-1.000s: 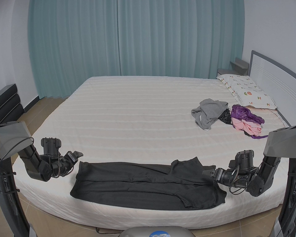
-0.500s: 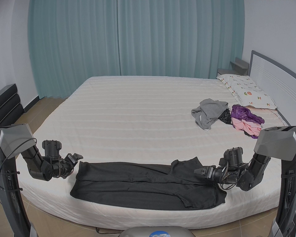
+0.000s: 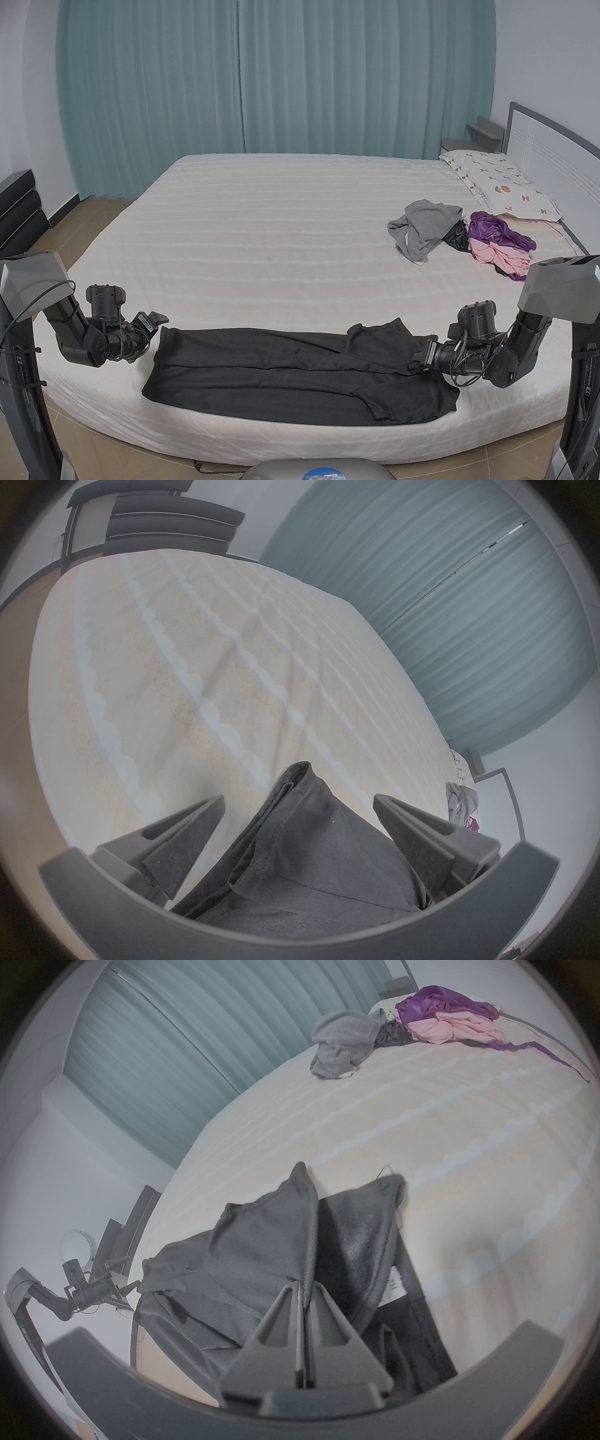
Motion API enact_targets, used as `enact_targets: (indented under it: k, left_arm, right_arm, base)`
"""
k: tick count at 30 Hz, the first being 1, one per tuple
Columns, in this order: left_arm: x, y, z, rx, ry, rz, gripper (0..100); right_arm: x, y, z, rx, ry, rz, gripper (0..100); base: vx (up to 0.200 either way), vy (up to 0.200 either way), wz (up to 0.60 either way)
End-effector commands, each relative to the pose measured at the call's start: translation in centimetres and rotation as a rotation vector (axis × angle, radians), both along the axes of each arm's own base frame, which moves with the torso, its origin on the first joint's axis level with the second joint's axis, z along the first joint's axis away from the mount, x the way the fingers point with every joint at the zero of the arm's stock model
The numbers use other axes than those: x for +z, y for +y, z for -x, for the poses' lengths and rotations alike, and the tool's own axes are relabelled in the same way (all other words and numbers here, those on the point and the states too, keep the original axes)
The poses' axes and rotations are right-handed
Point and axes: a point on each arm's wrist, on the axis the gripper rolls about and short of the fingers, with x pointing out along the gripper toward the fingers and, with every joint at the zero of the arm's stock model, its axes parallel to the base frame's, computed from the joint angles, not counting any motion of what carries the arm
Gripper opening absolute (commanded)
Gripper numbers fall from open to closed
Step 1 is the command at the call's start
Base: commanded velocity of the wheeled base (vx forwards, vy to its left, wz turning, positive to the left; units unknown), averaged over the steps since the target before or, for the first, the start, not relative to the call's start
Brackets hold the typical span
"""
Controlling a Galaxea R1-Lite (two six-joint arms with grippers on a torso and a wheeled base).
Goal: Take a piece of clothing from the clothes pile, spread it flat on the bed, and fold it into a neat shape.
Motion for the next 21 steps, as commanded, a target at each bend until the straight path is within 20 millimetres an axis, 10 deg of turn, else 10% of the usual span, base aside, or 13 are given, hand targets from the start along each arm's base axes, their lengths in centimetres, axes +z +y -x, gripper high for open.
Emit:
enact_targets:
  k: [1, 13, 14, 21]
  left_arm:
    - [-0.1, -0.5, -0.1, -0.014, 0.002, -0.001, 100]
    - [-0.9, -1.9, -0.5, -0.037, 0.017, -0.026, 100]
    - [-0.9, -1.9, -0.4, -0.037, 0.021, -0.026, 0]
    - [-0.9, -1.6, 0.2, -0.028, 0.034, -0.025, 0]
  right_arm:
    - [1.6, -0.9, 0.2, -0.018, -0.033, -0.013, 0]
    - [1.0, -1.1, 1.2, -0.011, 0.009, -0.023, 0]
    - [1.0, -1.0, 1.2, -0.009, 0.009, -0.023, 0]
    - [0.7, -0.9, 1.0, -0.009, 0.014, -0.024, 0]
  base:
    - [0.0, 0.0, 0.0]
    - [0.0, 0.0, 0.0]
    - [0.0, 0.0, 0.0]
    - [0.0, 0.0, 0.0]
